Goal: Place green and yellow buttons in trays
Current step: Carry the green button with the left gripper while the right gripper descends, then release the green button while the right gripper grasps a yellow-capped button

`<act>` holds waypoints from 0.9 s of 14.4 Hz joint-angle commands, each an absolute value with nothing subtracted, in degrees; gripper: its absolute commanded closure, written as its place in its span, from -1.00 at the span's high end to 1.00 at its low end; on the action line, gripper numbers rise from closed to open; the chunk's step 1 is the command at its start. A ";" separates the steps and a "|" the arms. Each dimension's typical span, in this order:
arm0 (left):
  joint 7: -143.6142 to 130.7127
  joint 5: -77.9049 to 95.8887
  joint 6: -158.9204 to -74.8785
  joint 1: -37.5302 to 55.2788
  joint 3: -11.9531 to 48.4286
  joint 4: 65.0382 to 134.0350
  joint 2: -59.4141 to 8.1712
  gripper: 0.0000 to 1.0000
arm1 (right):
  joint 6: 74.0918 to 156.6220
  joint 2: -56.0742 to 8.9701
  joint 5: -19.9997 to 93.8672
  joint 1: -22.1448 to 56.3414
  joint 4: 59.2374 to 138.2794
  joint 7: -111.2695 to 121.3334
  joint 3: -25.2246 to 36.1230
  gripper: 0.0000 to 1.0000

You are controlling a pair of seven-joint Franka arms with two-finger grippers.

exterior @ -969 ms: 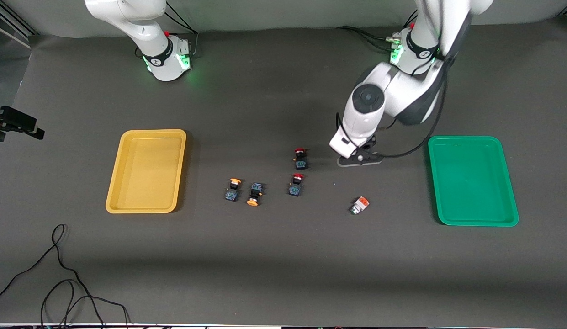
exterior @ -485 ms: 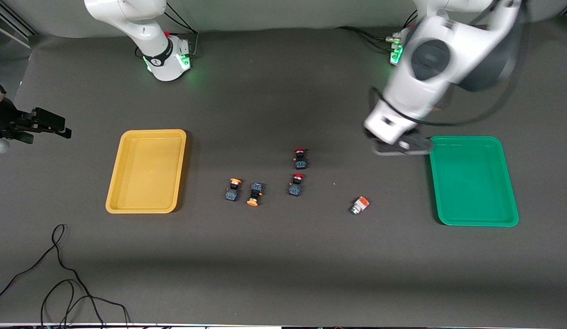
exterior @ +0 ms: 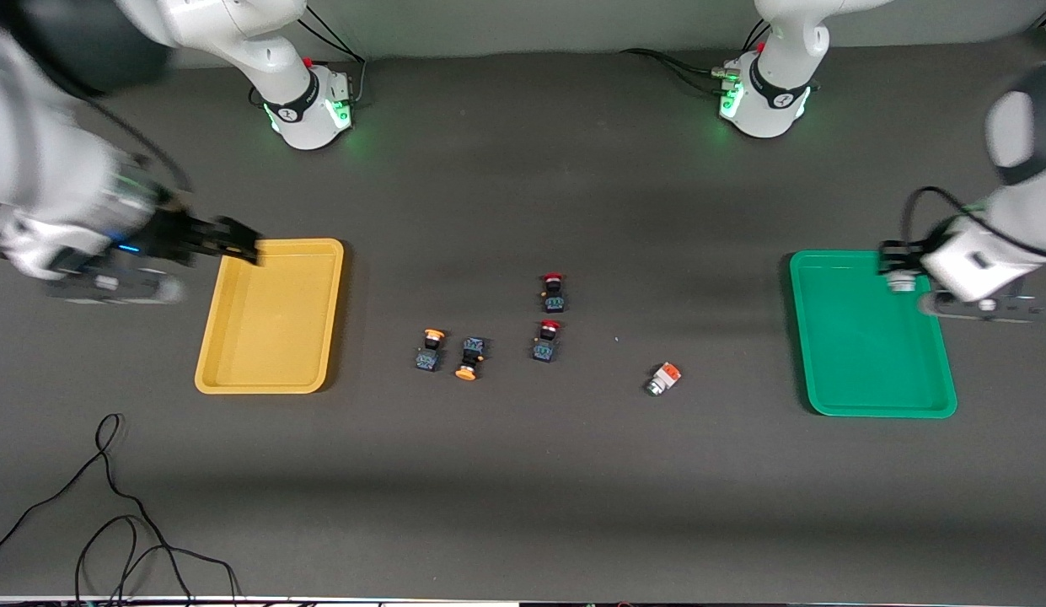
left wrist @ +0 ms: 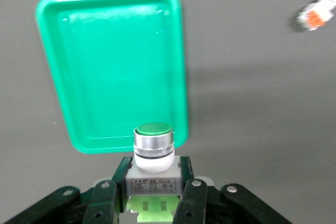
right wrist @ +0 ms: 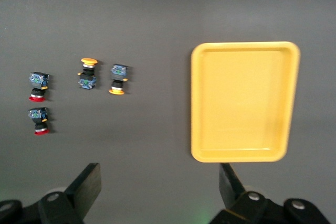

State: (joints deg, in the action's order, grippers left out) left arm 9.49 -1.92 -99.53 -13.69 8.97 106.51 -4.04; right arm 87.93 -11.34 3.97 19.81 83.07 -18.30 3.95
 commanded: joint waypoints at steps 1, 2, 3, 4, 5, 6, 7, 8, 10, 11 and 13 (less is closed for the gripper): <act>11.60 -1.41 -107.10 -16.60 9.93 110.29 -7.55 -1.00 | 92.26 -17.91 9.46 20.65 82.52 -22.04 4.48 1.00; 11.86 -1.67 -110.88 -16.87 9.93 112.22 -8.69 -1.00 | 94.55 -19.41 11.67 20.57 83.57 -22.84 4.48 0.99; 11.87 -1.76 -114.57 -17.14 9.84 113.80 -10.35 -1.00 | 96.92 -20.55 12.73 20.65 84.72 -22.85 4.48 1.00; 11.87 -1.76 -118.00 -17.66 9.84 114.60 -12.81 -1.00 | 98.94 -21.52 12.83 20.83 86.03 -22.85 4.48 0.99; 11.87 -1.93 -121.17 -18.19 9.84 114.61 -15.79 -1.00 | 101.49 -22.32 12.83 21.70 87.96 -22.85 4.48 0.97; 11.87 -2.63 -124.77 -18.98 9.76 114.61 -18.60 -1.00 | 104.47 -22.85 12.83 22.58 90.59 -23.11 4.57 0.97; 11.78 -3.07 -128.55 -19.25 9.67 114.61 -22.03 -1.00 | 107.90 -23.20 12.83 23.20 93.57 -24.59 4.57 0.97; 11.78 -3.51 -132.76 -19.34 9.49 114.52 -25.02 -1.00 | 111.76 -24.16 12.92 23.73 96.30 -25.83 4.48 0.97; 11.43 -3.95 -135.00 -19.95 9.40 114.35 -26.89 -1.00 | 117.14 -26.35 12.92 26.09 98.35 -27.33 4.57 0.97; 10.90 -3.96 -134.91 -19.86 9.40 114.35 -26.72 -1.00 | 118.64 -27.93 12.92 26.89 98.26 -28.64 4.57 0.97; 10.72 -3.96 -135.00 -19.78 9.40 114.17 -26.98 -0.26 | 124.51 -31.53 12.83 29.08 98.17 -32.50 4.57 0.97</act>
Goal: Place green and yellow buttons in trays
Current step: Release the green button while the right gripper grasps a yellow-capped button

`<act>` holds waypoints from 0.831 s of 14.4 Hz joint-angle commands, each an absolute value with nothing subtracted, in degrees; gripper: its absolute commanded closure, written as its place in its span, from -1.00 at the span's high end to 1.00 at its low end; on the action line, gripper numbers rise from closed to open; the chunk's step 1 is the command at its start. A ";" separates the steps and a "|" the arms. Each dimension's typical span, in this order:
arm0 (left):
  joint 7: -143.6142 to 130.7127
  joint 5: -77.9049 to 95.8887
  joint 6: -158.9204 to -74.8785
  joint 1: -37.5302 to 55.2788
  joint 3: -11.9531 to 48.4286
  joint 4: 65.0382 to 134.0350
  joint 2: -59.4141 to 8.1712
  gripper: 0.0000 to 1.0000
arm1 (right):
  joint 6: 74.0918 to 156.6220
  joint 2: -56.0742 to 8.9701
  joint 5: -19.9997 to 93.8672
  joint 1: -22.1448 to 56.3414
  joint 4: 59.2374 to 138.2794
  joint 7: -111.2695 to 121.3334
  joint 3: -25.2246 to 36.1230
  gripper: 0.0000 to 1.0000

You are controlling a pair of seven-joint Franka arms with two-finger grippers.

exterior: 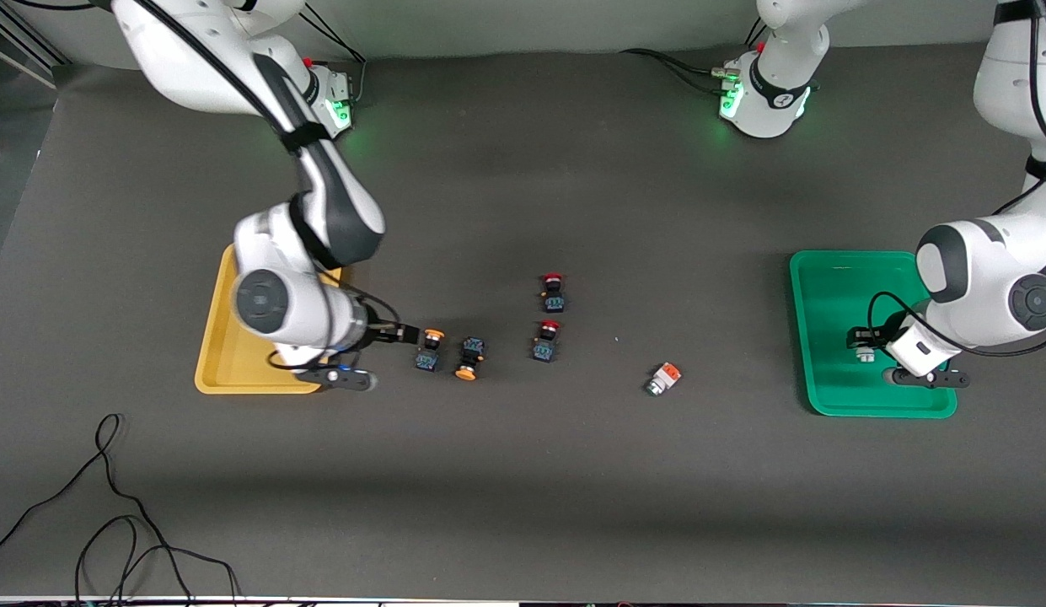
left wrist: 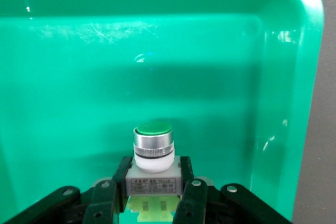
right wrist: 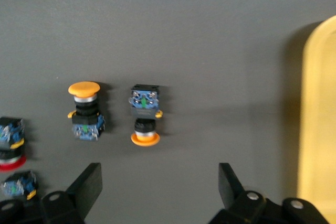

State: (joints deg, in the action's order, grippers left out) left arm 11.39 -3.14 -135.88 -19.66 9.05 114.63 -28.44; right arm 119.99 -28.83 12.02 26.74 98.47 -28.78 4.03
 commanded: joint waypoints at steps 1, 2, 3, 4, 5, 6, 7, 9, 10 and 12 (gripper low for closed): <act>10.11 -3.96 -135.00 -19.69 9.40 114.17 -26.90 0.09 | 127.06 -33.47 12.75 29.53 98.00 -33.30 4.66 0.97; 8.11 -3.96 -134.83 -19.34 9.40 114.17 -26.72 0.49 | 128.74 -34.79 12.83 29.53 97.91 -33.66 4.66 0.97; 7.04 -4.04 -134.39 -19.25 9.40 114.17 -26.11 0.97 | 129.72 -35.76 12.83 29.53 97.82 -33.75 4.75 0.97; 6.86 -3.96 -132.04 -19.07 9.49 113.65 -25.15 0.97 | 130.51 -36.55 12.83 29.53 97.82 -33.92 4.92 0.97; 6.68 -4.04 -128.44 -18.55 9.49 111.82 -24.09 0.97 | 131.21 -37.35 12.83 29.44 97.82 -33.93 4.92 0.97; 6.68 -4.04 -123.97 -17.67 9.41 109.53 -22.86 0.97 | 132.18 -37.96 12.83 29.53 97.82 -34.10 4.92 0.95; 6.59 -4.04 -118.88 -17.49 9.49 106.64 -21.37 0.97 | 133.32 -38.58 12.83 29.53 97.91 -35.06 4.92 0.93; 6.59 -4.22 -109.12 -16.62 9.93 101.10 -18.21 0.97 | 135.17 -39.63 12.74 29.53 97.82 -36.30 4.92 0.81; 5.55 -4.22 -105.51 -14.70 9.93 98.73 -16.89 0.97 | 135.70 -39.90 12.74 29.53 97.82 -36.30 4.92 0.62; -0.06 -6.49 -103.45 -10.05 10.02 97.47 -15.47 0.97 | 136.93 -40.60 12.74 29.62 97.82 -36.30 4.92 0.48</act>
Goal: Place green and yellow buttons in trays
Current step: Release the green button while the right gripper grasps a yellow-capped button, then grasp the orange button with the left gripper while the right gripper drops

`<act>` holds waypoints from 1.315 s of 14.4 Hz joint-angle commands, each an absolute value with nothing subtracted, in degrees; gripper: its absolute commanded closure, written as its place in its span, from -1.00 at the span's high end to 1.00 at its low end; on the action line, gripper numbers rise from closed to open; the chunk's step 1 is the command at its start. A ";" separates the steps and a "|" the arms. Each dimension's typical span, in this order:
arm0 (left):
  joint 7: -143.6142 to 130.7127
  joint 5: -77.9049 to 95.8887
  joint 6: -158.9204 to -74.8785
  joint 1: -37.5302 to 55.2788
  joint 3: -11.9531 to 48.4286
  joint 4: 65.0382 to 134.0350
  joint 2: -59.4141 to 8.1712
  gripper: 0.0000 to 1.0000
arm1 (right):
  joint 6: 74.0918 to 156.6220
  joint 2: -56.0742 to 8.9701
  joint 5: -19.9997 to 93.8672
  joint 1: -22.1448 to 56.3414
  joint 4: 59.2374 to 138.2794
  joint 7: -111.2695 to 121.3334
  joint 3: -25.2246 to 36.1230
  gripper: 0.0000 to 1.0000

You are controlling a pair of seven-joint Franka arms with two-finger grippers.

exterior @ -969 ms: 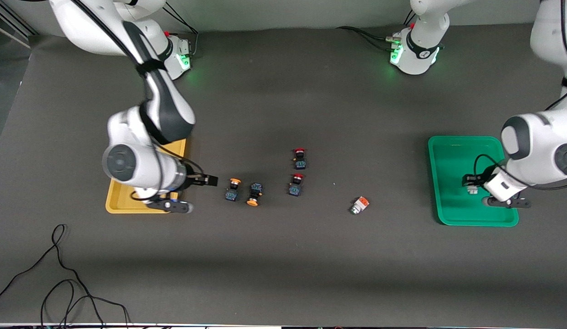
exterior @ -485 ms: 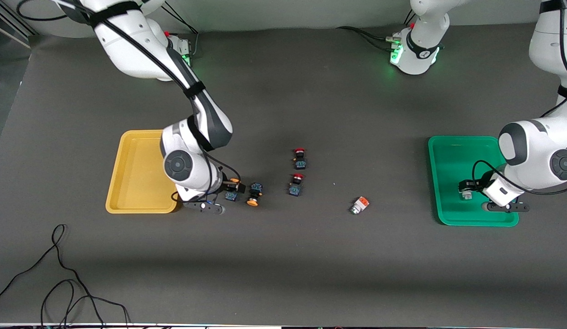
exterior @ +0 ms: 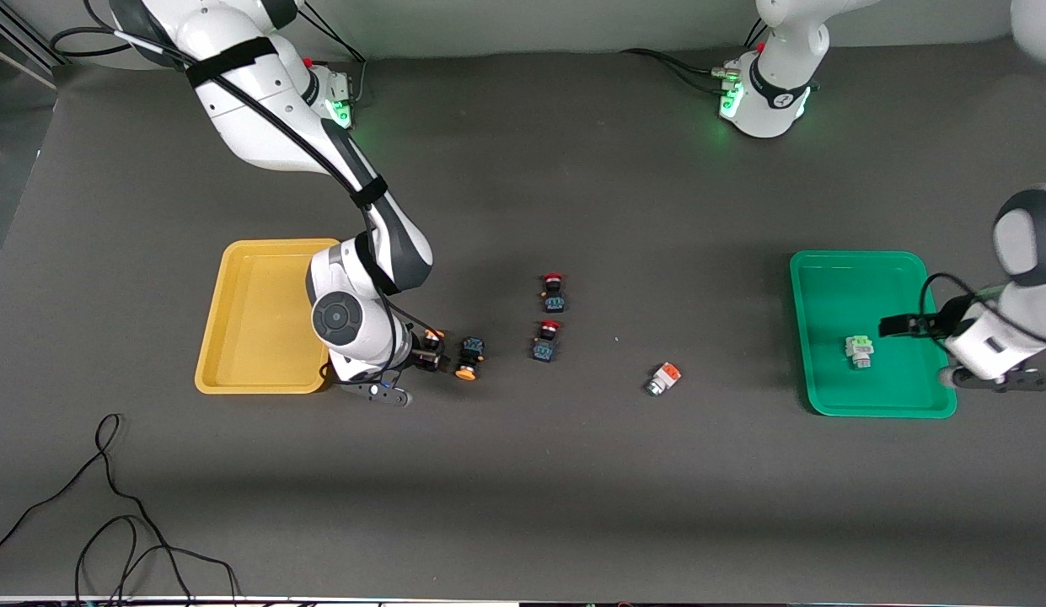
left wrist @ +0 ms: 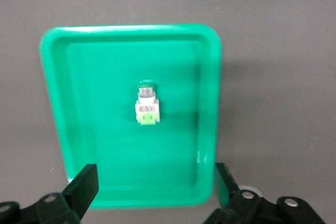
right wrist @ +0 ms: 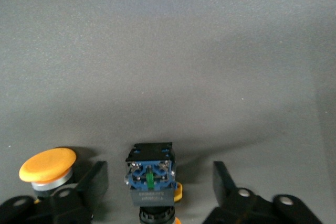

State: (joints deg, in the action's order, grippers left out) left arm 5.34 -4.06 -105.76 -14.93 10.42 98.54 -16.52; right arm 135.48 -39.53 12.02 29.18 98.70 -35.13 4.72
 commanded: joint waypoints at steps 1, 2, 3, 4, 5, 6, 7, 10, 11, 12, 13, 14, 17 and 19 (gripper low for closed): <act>-1.83 -6.59 -104.06 -7.41 10.11 97.47 -15.38 0.97 | 137.28 -40.95 12.66 29.62 97.82 -36.30 4.92 0.18; -2.98 -6.42 -104.67 -5.12 10.19 97.47 -15.64 0.97 | 137.63 -40.96 12.66 29.62 97.82 -36.30 4.92 -0.26; -3.77 -6.24 -105.81 -2.05 10.20 97.56 -16.17 0.97 | 137.64 -40.96 12.57 29.62 97.82 -36.30 4.92 -0.58; -4.39 -6.41 -106.78 1.20 10.20 97.65 -16.78 0.97 | 137.55 -40.78 12.31 29.62 97.82 -35.78 4.92 -0.83; -4.22 -6.68 -107.14 3.75 10.11 97.65 -16.96 0.97 | 137.37 -40.52 12.13 29.53 97.82 -35.34 4.92 -1.00; -4.04 -6.77 -107.57 5.69 10.19 97.56 -17.31 0.97 | 137.11 -40.26 12.04 29.53 97.82 -35.16 4.92 -1.00; -3.87 -6.77 -108.71 8.24 10.20 97.56 -18.01 0.97 | 136.76 -39.91 11.95 29.36 97.82 -33.85 4.92 -1.00; -3.52 -6.16 -111.35 14.31 10.20 97.47 -20.03 0.98 | 131.78 -36.14 11.95 28.66 97.74 -30.07 5.62 -1.00; -3.25 -5.63 -112.58 15.20 10.37 97.38 -20.65 0.98 | 128.53 -34.21 11.95 28.65 97.56 -27.71 7.28 -1.00; -3.08 -4.67 -113.72 15.38 10.98 97.38 -21.35 0.98 | 124.49 -32.19 11.95 28.65 97.65 -24.03 8.86 -1.00; -2.90 -3.27 -115.56 15.38 12.03 97.38 -22.49 0.98 | 119.49 -29.99 11.95 28.65 97.73 -19.47 10.97 -1.00; -2.81 -2.82 -118.62 15.38 12.74 97.38 -24.41 0.98 | 115.62 -28.49 11.95 28.83 97.82 -14.20 13.68 -1.00; -0.10 -2.81 -127.15 15.12 13.54 97.73 -30.65 0.98 | 111.53 -23.92 11.95 28.92 101.06 0.05 20.98 -1.00; 2.63 -2.99 -129.45 13.55 13.27 97.73 -34.09 0.98 | 112.15 -22.50 11.95 29.00 103.79 5.34 23.54 -1.00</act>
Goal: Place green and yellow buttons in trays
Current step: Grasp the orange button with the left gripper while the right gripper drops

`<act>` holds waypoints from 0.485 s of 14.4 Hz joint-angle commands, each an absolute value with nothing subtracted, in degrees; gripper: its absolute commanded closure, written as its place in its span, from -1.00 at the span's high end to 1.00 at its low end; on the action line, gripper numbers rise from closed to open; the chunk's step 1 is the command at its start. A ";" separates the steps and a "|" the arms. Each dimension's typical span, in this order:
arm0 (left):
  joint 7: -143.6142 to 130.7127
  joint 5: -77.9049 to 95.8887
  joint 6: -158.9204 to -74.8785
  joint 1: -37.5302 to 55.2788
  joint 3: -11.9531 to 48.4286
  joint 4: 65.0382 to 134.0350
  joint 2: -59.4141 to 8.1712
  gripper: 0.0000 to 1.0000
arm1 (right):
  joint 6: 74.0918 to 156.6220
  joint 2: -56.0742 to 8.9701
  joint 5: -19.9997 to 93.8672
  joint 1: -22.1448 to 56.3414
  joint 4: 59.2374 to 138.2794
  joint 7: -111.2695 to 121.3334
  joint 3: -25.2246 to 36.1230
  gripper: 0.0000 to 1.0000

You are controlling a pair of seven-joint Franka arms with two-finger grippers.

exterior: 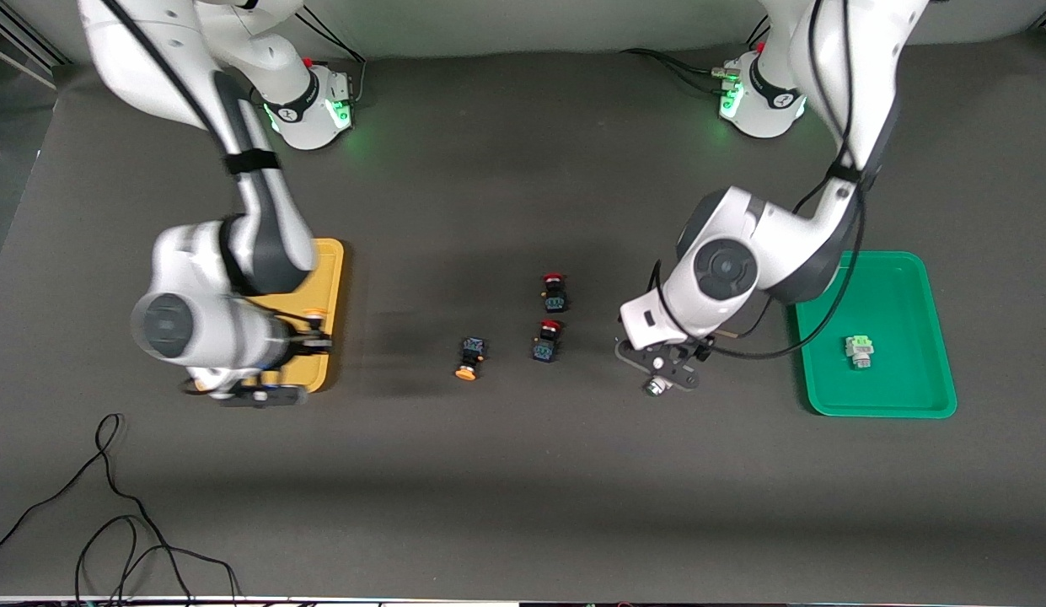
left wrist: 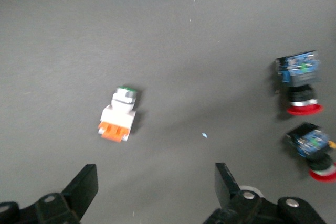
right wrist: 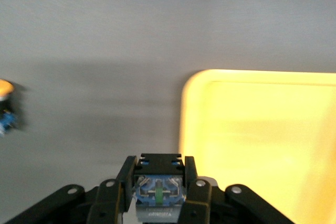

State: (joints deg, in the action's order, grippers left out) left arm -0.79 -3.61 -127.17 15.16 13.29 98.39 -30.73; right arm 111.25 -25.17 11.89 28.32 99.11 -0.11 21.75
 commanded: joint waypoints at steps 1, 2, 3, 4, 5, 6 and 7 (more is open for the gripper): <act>3.16 -3.34 -129.81 12.75 13.18 97.73 -35.32 0.98 | 113.54 -22.41 11.95 29.09 105.36 7.28 24.51 -1.00; 3.34 -3.43 -130.42 12.48 13.18 97.73 -36.03 0.98 | 116.95 -22.06 11.95 29.27 108.17 9.21 25.22 -1.00; 4.12 -3.43 -131.04 11.70 13.10 97.73 -36.47 0.98 | 121.16 -21.45 11.95 29.35 111.41 10.10 25.31 -1.00; 4.22 -3.43 -131.39 11.43 13.10 97.65 -36.91 0.98 | 125.73 -21.36 11.95 29.36 114.49 10.11 25.31 -1.00; 4.13 -3.43 -131.83 11.08 13.01 97.39 -37.96 0.98 | 129.95 -21.44 12.04 29.36 117.13 10.37 25.23 -1.00; 3.87 -3.43 -132.62 10.73 13.01 97.38 -38.32 0.98 | 134.25 -21.88 12.13 29.36 119.59 10.37 25.05 -1.00; 3.52 -3.43 -133.32 10.90 13.01 97.38 -38.84 0.98 | 138.39 -22.32 12.30 29.53 121.79 10.37 24.79 -1.00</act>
